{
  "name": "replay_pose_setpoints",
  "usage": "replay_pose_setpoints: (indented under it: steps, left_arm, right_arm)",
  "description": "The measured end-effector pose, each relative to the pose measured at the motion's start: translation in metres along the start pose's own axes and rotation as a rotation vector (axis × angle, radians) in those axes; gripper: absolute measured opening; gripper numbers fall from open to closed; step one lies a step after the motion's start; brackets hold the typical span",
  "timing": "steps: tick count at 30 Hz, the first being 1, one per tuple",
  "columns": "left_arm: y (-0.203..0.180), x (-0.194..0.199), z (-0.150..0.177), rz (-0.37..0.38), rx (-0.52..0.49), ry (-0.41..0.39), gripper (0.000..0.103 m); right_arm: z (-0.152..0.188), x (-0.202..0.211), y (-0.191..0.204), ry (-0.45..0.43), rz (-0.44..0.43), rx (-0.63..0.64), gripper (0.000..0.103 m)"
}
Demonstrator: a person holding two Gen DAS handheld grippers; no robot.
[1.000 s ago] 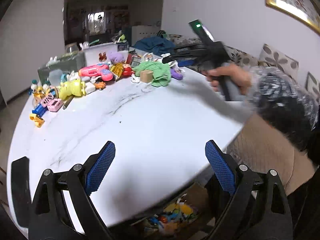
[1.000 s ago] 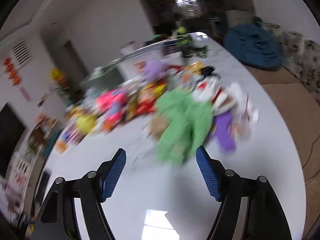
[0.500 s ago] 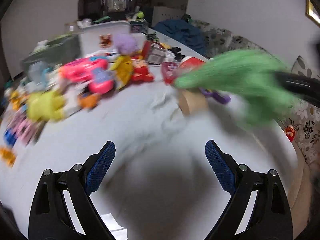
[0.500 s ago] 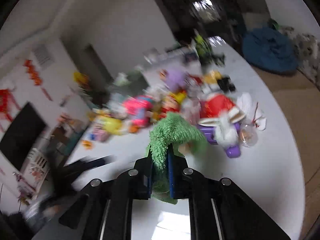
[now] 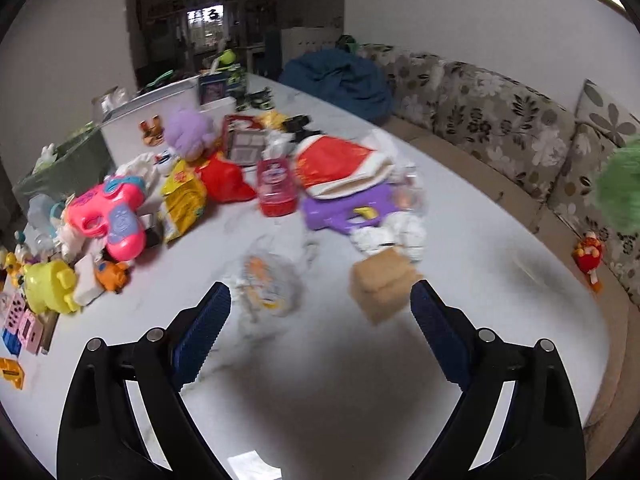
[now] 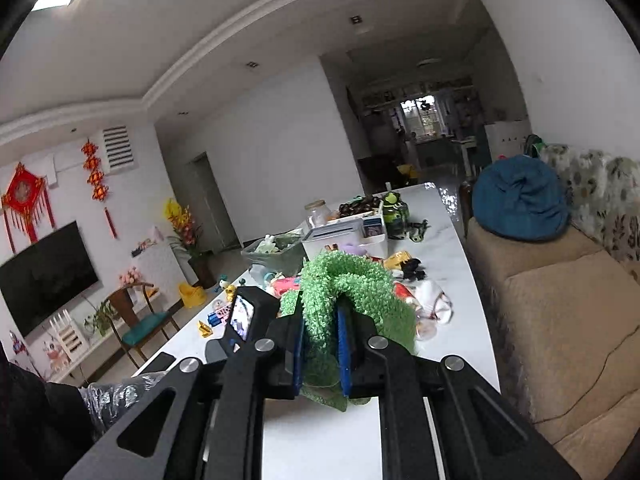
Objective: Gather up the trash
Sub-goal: 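Grasp the wooden block with the left tool while the right tool holds the green towel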
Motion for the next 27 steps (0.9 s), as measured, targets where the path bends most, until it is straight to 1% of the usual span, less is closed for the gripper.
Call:
replay_pose_setpoints:
  steps: [3, 5, 6, 7, 8, 9, 10, 11, 13, 17, 19, 22, 23, 24, 26, 27]
  left_arm:
    - [-0.018, -0.013, -0.006, -0.037, -0.044, 0.003, 0.089]
    - [-0.024, -0.024, -0.01, -0.061, -0.047, 0.014, 0.089]
    - [-0.024, -0.037, -0.01, -0.096, -0.034, 0.037, 0.089]
    - [-0.023, -0.044, -0.008, -0.104, -0.017, 0.055, 0.089]
    - [-0.019, -0.058, -0.004, -0.112, 0.021, 0.093, 0.089]
    - [-0.016, -0.065, 0.0, -0.107, 0.048, 0.122, 0.073]
    - [-0.015, -0.073, 0.004, -0.069, 0.082, 0.162, 0.056]
    - [-0.012, -0.07, 0.0, -0.058, 0.121, 0.136, 0.043]
    - [-0.007, -0.065, -0.001, -0.068, 0.149, 0.138, 0.044]
    - [-0.008, -0.026, 0.003, -0.129, 0.125, 0.046, 0.043]
    - [-0.01, 0.003, 0.008, -0.137, 0.136, -0.003, 0.043]
    - [-0.009, 0.049, 0.021, -0.169, 0.14, -0.057, 0.043]
    - [-0.009, 0.068, 0.03, -0.187, 0.14, -0.072, 0.043]
    - [-0.01, 0.078, 0.037, -0.191, 0.142, -0.078, 0.043]
    - [-0.011, 0.107, 0.059, -0.186, 0.166, -0.081, 0.043]
    - [-0.009, 0.114, 0.066, -0.19, 0.17, -0.077, 0.043]
  right_arm:
    - [0.01, -0.001, -0.012, 0.014, 0.021, -0.017, 0.013]
    - [0.016, -0.001, -0.017, 0.023, 0.026, -0.031, 0.013]
    - [0.02, -0.002, -0.019, 0.032, 0.026, -0.038, 0.013]
    - [0.022, -0.002, -0.02, 0.036, 0.027, -0.046, 0.013]
    - [0.025, -0.003, -0.021, 0.046, 0.023, -0.055, 0.013]
    - [0.029, -0.004, -0.022, 0.058, 0.021, -0.057, 0.013]
    - [0.031, -0.004, -0.022, 0.064, 0.024, -0.059, 0.013]
    - [0.036, -0.008, -0.022, 0.079, 0.02, -0.067, 0.013]
    - [0.044, -0.012, -0.021, 0.1, 0.018, -0.069, 0.013]
    - [0.06, -0.019, -0.007, 0.131, -0.004, -0.068, 0.013]
    - [0.066, -0.021, 0.004, 0.142, -0.015, -0.056, 0.013]
    - [0.076, -0.019, 0.023, 0.154, -0.028, -0.025, 0.013]
    - [0.08, -0.018, 0.032, 0.164, -0.046, -0.021, 0.013]
    - [0.084, -0.017, 0.04, 0.174, -0.063, -0.018, 0.013]
    - [0.096, -0.015, 0.058, 0.2, -0.096, 0.006, 0.013]
    - [0.103, -0.014, 0.069, 0.216, -0.117, 0.017, 0.013]
Point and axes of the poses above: each gripper's, at about its wrist camera, not at the fingertips, and x roughly against the way its jaws point, y to its left, z to its underside, the point moved 9 cm from there along -x, roughly the way its jaws point, and after that the axes turned 4 degrees about z, right-handed, at the moved point
